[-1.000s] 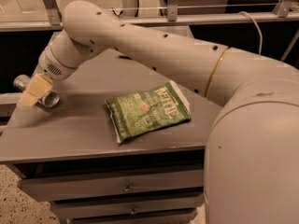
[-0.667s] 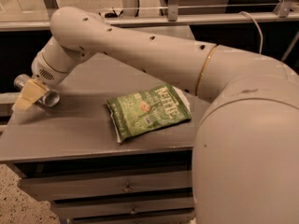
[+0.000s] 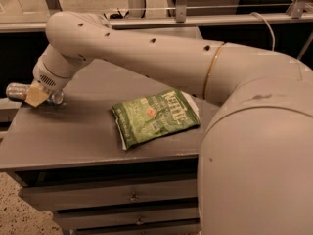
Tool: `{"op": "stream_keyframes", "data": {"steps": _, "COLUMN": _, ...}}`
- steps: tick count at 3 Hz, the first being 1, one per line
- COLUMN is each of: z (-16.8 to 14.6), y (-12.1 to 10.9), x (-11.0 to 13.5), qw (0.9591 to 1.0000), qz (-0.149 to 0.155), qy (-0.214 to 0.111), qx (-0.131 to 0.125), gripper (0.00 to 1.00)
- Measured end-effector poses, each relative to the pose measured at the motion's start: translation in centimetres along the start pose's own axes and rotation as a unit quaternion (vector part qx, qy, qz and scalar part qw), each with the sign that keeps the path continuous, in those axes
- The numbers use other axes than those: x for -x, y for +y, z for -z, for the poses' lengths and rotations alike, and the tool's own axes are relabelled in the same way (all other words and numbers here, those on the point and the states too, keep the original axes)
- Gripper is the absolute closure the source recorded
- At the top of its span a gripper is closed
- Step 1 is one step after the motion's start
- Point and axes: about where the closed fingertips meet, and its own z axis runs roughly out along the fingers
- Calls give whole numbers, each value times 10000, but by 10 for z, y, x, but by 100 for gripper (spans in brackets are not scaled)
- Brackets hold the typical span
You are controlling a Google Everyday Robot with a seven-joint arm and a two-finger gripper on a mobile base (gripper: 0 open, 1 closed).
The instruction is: Pick redbull can
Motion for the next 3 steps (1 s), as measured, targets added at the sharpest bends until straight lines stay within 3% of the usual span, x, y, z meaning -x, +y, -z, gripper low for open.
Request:
{"op": "stream_keyframes", "data": {"steps": 1, "z": 31, "y": -21, "x": 9, "qw": 9991, "qz": 214, "qy": -203, "qx": -307, "gripper": 87}}
{"op": "stream_keyframes", "data": {"steps": 2, "z": 65, "y": -44, "x": 15, "qw": 9966, "qz": 443, "qy": -508, "qx": -469, "gripper": 100}}
{"op": "stream_keyframes", "data": {"steps": 3, "z": 72, "y": -48, "x": 16, "qw": 9956, "qz": 545, "qy": -558, "qx": -510, "gripper": 100}}
